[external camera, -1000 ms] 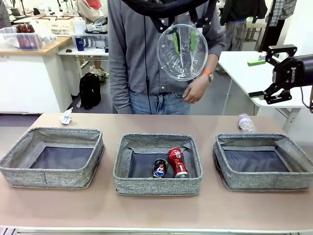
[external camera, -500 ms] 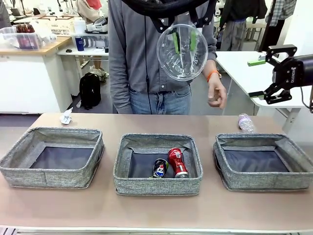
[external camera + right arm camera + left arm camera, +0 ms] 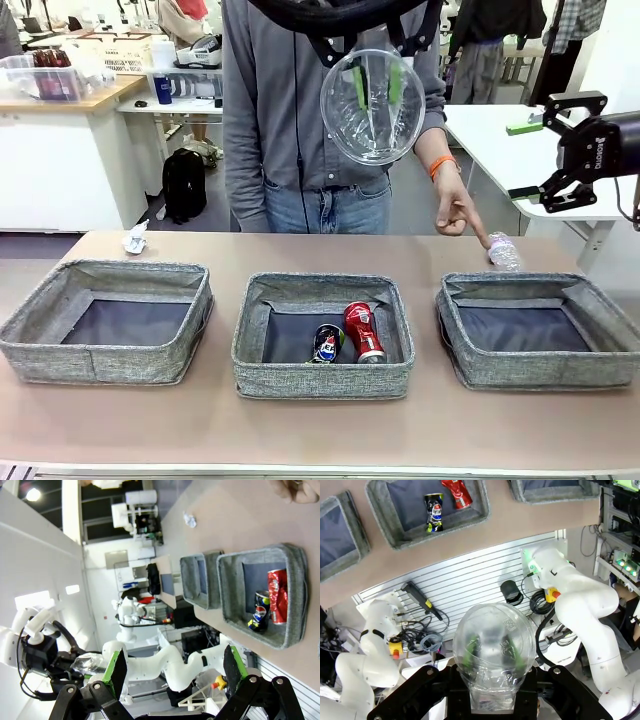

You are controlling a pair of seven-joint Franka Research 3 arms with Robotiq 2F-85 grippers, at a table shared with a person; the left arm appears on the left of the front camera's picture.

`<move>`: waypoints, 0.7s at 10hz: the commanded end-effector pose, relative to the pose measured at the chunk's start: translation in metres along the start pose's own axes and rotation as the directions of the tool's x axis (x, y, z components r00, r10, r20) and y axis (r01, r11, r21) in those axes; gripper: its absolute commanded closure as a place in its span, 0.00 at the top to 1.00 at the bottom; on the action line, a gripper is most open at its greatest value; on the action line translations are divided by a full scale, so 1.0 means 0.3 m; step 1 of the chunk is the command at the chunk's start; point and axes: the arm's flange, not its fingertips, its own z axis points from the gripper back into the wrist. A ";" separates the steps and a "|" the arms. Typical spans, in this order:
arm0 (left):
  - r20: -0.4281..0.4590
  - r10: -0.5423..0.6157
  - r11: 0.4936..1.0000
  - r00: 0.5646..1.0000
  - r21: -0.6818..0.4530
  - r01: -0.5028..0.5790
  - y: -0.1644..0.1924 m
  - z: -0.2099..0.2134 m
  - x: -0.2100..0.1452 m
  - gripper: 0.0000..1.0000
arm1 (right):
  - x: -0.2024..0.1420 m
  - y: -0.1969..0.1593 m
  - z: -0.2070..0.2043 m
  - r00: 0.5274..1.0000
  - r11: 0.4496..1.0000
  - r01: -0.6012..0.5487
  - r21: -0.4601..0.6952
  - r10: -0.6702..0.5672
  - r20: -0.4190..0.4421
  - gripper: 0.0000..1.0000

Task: Sort the waste into the appropriate baskets.
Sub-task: Place the picked waste into the Fabric basket indicated by the person.

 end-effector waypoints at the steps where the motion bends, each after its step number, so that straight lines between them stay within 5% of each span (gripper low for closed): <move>1: 0.000 -0.016 1.000 1.000 0.004 0.016 0.008 0.007 -0.012 0.24 | 0.001 0.013 0.011 1.000 1.000 0.019 -0.012 -0.019 -0.010 1.00; 4: 0.029 -0.027 1.000 0.999 0.001 0.027 -0.006 -0.039 -0.031 0.24 | 0.000 0.000 0.000 1.000 1.000 0.000 0.000 0.000 0.000 1.00; 7: 0.105 -0.071 0.983 0.992 -0.161 0.087 -0.036 -0.231 -0.109 0.24 | -0.003 -0.122 0.279 0.986 0.996 0.089 0.003 -0.089 0.142 1.00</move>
